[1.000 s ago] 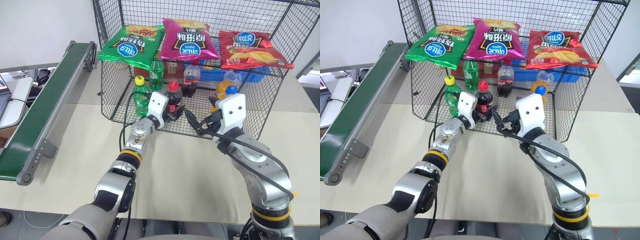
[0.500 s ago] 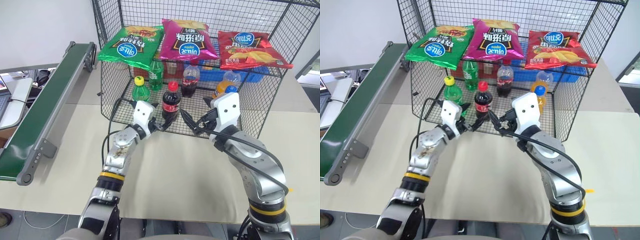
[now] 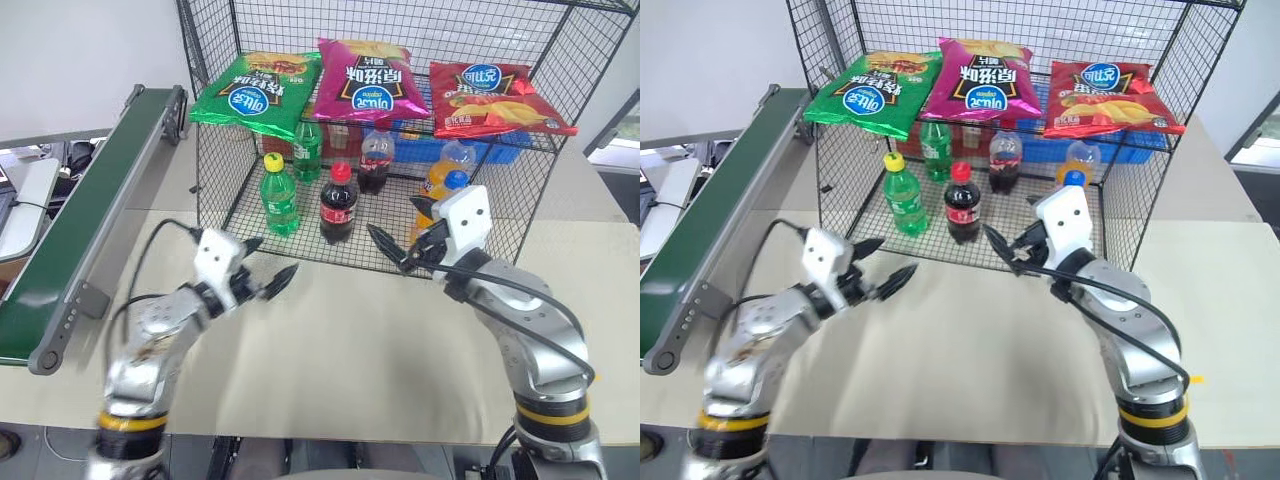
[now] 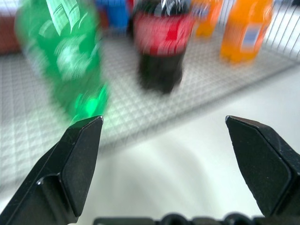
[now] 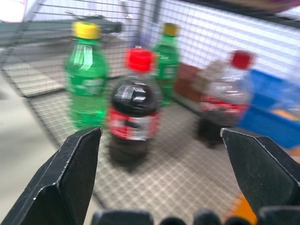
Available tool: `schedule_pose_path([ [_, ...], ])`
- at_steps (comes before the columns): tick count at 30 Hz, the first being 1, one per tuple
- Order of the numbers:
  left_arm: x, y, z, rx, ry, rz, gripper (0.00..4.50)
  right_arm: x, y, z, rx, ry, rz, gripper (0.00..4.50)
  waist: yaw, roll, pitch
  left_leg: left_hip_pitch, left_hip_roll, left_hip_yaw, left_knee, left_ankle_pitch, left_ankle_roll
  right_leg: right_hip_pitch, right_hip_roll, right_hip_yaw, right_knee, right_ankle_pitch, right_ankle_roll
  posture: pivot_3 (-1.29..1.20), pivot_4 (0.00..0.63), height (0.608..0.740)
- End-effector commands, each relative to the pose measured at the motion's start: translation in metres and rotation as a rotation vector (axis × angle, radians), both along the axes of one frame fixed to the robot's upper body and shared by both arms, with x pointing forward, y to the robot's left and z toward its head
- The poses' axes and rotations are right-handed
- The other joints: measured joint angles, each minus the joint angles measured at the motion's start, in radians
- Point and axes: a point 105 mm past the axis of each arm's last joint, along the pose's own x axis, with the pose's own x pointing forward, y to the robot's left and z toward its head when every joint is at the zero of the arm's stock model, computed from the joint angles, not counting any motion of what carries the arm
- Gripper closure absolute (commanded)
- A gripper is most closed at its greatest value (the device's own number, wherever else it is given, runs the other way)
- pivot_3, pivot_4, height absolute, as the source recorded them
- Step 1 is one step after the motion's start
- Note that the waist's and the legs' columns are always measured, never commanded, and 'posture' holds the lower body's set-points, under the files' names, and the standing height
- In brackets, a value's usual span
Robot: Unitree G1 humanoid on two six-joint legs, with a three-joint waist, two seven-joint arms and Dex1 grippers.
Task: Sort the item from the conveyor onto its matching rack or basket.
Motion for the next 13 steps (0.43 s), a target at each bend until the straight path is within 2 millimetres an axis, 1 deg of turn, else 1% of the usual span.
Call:
schedule_pose_path([
  [1, -0.006, 0.012, 0.032, 0.026, -0.076, -0.013, 0.04, -0.006, -0.001, 0.019, 0.019, -0.067, 0.048, 0.0, 0.001, 0.0, 0.0, 0.0, 0.0, 0.0, 0.0, 0.0, 0.0, 0.0, 0.0, 0.0, 0.0, 0.0, 0.0, 0.0, 0.15, 0.74],
  [4, -0.004, 0.029, 0.049, 0.046, -0.098, 0.026, 0.04, -0.008, -0.003, 0.023, 0.02, -0.066, 0.07, 0.0, 0.002, 0.0, 0.0, 0.0, 0.0, 0.0, 0.0, 0.0, 0.0, 0.001, 0.0, 0.0, -0.001, 0.0, 0.0, 0.0, 0.15, 0.74],
  [6, -0.003, 0.037, 0.058, 0.063, -0.111, 0.042, 0.04, -0.009, -0.003, 0.026, 0.023, -0.066, 0.08, 0.0, 0.001, 0.0, 0.0, 0.0, 0.0, 0.0, 0.0, 0.0, 0.0, 0.001, 0.0, 0.0, -0.001, 0.0, 0.0, 0.0, 0.15, 0.74],
  [9, -0.001, 0.042, 0.069, 0.074, -0.135, 0.046, 0.04, -0.011, 0.001, 0.027, 0.03, -0.06, 0.105, 0.0, -0.001, 0.0, 0.0, 0.001, 0.0, 0.0, 0.0, 0.0, 0.0, 0.001, 0.0, 0.0, -0.001, 0.0, 0.0, 0.0, 0.15, 0.74],
  [13, 0.004, 0.043, 0.071, 0.069, -0.154, 0.07, 0.04, -0.011, 0.005, 0.026, 0.044, -0.055, 0.115, 0.0, -0.001, 0.0, 0.0, 0.0, 0.0, 0.0, 0.0, 0.0, 0.0, 0.001, 0.0, 0.0, -0.001, 0.0, 0.0, 0.0, 0.15, 0.74],
])
